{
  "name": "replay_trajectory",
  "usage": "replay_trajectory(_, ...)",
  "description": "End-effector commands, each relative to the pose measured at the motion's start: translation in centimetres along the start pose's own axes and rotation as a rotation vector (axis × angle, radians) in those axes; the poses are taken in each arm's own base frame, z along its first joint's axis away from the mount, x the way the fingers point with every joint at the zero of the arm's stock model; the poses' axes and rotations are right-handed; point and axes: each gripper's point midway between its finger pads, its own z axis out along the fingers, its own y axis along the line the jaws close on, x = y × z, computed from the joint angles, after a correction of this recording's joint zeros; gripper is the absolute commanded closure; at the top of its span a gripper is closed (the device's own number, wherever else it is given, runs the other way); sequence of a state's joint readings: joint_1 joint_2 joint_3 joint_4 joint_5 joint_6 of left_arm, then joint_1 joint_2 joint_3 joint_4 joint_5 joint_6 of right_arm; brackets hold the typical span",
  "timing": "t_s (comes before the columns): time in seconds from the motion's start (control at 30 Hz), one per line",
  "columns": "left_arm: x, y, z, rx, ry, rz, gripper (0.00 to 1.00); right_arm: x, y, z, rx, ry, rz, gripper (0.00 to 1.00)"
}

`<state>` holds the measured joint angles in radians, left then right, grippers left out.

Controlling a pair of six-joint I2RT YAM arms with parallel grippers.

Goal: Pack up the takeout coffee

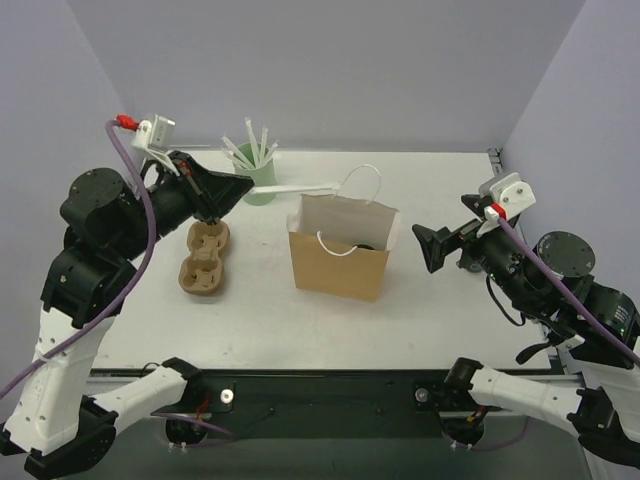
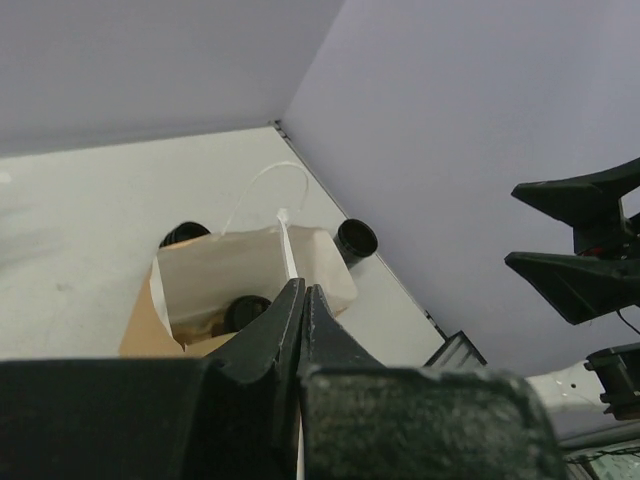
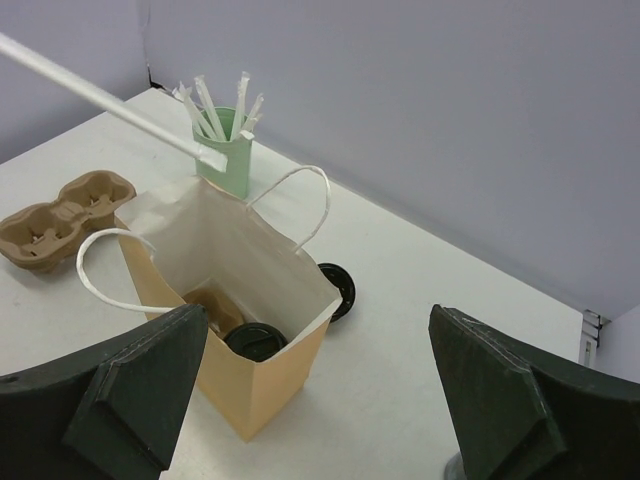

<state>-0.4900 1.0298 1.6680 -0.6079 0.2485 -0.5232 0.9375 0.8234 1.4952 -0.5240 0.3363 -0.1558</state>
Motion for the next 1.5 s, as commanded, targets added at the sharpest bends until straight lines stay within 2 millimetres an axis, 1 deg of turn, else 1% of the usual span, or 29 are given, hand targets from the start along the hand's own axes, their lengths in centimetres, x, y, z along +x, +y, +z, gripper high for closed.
replay_trajectory(0.0,3.8,1.1,1.6,0.014,0.096,-0.104,1.00,-1.0,-0.9,-0.5,0.038,-0.049,0.033,0.00)
replay_trajectory(0.13,6.3,2.4,4.2,0.012,0.178,-0.147,1.00,-0.8,-1.1,-0.8,0.048,-0.046,0.062,0.00)
replay_trajectory(0.17,7.2,3.2,5.1,-0.011,0.214,-0.159,1.00,-0.8,-1.1,-0.9,0.051,-0.046,0.074,0.00)
replay_trajectory(0.23,7.9,4.2,6.0,-0.034,0.236,-0.134,1.00,-0.6,-1.1,-1.2,0.052,-0.051,0.115,0.00)
replay_trajectory(0.27,8.6,5.0,6.9,-0.053,0.258,-0.125,1.00,-0.5,-1.1,-1.3,0.053,-0.053,0.126,0.00)
replay_trajectory(0.33,9.3,6.4,7.7,-0.093,0.273,-0.093,1.00,0.0,-1.3,-1.6,0.068,-0.044,0.163,0.00)
replay_trajectory(0.37,10.2,7.4,8.5,-0.116,0.302,-0.092,1.00,0.2,-1.4,-1.7,0.074,-0.040,0.175,0.00)
replay_trajectory(0.43,10.9,8.3,9.1,-0.139,0.330,-0.065,1.00,1.2,-1.2,-1.6,0.080,-0.007,0.195,0.00)
replay_trajectory(0.47,11.8,9.6,9.7,-0.186,0.358,-0.067,0.84,1.6,-1.1,-1.5,0.079,0.008,0.194,0.00)
replay_trajectory(0.5,12.1,10.1,9.8,-0.202,0.366,-0.068,0.73,2.4,-1.0,-1.4,0.084,0.042,0.182,0.00)
replay_trajectory(0.53,12.3,10.3,9.9,-0.204,0.375,-0.064,0.63,2.8,-0.9,-1.3,0.089,0.058,0.188,0.00)
replay_trajectory(0.57,12.5,10.4,10.2,-0.194,0.388,-0.058,0.50,3.1,-1.0,-1.4,0.103,0.073,0.203,0.00)
replay_trajectory(0.6,12.2,10.3,10.2,-0.179,0.387,-0.027,0.46,3.9,-0.9,-1.2,0.112,0.107,0.201,0.00)
replay_trajectory(0.63,11.4,9.9,10.3,-0.170,0.370,-0.012,0.43,4.3,-0.8,-1.1,0.124,0.127,0.213,0.00)
replay_trajectory(0.67,11.0,10.0,10.2,-0.177,0.363,-0.004,0.39,4.5,-0.7,-1.1,0.134,0.136,0.257,0.00)
replay_trajectory(0.7,10.6,10.0,10.1,-0.176,0.355,0.013,0.24,5.0,-0.2,-0.7,0.130,0.162,0.269,0.00)
replay_trajectory(0.73,9.6,9.5,10.0,-0.164,0.338,0.028,0.17,5.2,0.2,-0.5,0.119,0.172,0.292,0.00)
replay_trajectory(0.8,8.8,8.9,9.5,-0.143,0.328,0.071,0.08,5.4,1.6,0.2,0.089,0.194,0.375,0.00)
replay_trajectory(0.9,7.5,7.4,8.5,-0.093,0.291,0.104,0.05,5.6,2.3,1.0,0.110,0.221,0.430,0.00)
replay_trajectory(1.0,7.0,5.6,7.0,-0.009,0.222,0.118,0.03,5.6,1.8,1.7,0.178,0.238,0.460,0.00)
replay_trajectory(1.03,6.5,5.0,6.8,0.025,0.178,0.131,0.03,5.5,1.5,1.9,0.204,0.236,0.478,0.00)
replay_trajectory(1.07,6.9,4.9,5.7,0.031,0.156,0.132,0.03,5.4,1.6,2.1,0.207,0.237,0.484,0.00)
replay_trajectory(1.1,7.0,4.9,5.4,0.037,0.139,0.128,0.03,5.0,1.8,2.4,0.203,0.237,0.488,0.00)
replay_trajectory(1.13,5.9,3.8,4.5,0.076,0.079,0.147,0.03,4.8,2.0,2.6,0.194,0.240,0.488,0.00)
replay_trajectory(1.17,6.0,3.7,4.2,0.084,0.065,0.147,0.03,4.9,2.2,3.0,0.195,0.250,0.482,0.00)
replay_trajectory(1.2,6.9,4.0,4.2,0.088,0.073,0.139,0.03,4.5,2.3,3.2,0.190,0.247,0.486,0.00)
replay_trajectory(1.27,6.6,3.2,3.5,0.123,0.051,0.149,0.03,4.0,2.7,3.6,0.175,0.247,0.490,0.00)
replay_trajectory(1.33,7.1,3.2,2.8,0.120,0.064,0.152,0.03,4.0,3.0,4.0,0.171,0.254,0.493,0.00)
replay_trajectory(1.47,7.5,3.5,1.9,0.111,0.058,0.169,0.03,4.6,3.8,5.0,0.178,0.283,0.502,0.00)
